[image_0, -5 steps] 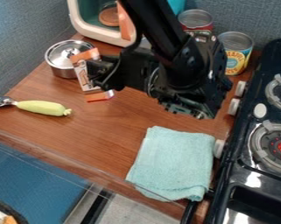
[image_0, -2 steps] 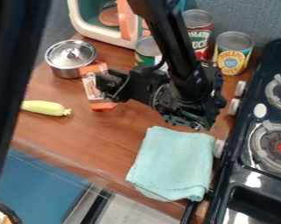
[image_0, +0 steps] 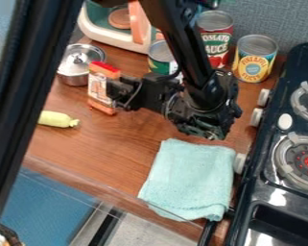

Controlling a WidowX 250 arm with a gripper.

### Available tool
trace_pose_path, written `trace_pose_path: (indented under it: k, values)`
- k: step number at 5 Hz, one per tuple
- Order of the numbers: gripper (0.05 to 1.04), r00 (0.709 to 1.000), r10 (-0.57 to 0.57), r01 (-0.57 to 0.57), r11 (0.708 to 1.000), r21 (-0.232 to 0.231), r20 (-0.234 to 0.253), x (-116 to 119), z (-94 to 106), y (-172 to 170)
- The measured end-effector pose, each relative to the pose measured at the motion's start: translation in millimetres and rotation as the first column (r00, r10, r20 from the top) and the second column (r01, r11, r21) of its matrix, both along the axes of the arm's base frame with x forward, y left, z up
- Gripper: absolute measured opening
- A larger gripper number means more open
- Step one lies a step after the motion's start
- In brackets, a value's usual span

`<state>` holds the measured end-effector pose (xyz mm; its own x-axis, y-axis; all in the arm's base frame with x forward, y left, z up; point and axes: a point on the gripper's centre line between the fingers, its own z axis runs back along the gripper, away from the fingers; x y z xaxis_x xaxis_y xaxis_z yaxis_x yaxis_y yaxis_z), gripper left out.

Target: Take the thing and put it in an upright position.

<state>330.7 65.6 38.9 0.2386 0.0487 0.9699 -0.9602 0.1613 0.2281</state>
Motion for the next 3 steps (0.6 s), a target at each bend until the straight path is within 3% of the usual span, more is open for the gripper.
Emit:
trace_pose_path:
  k: [3]
  values:
    - [0.297,0.998,-0.034,0.034,0.999,-0.002,0.044,-6.6,7.2,-22.5]
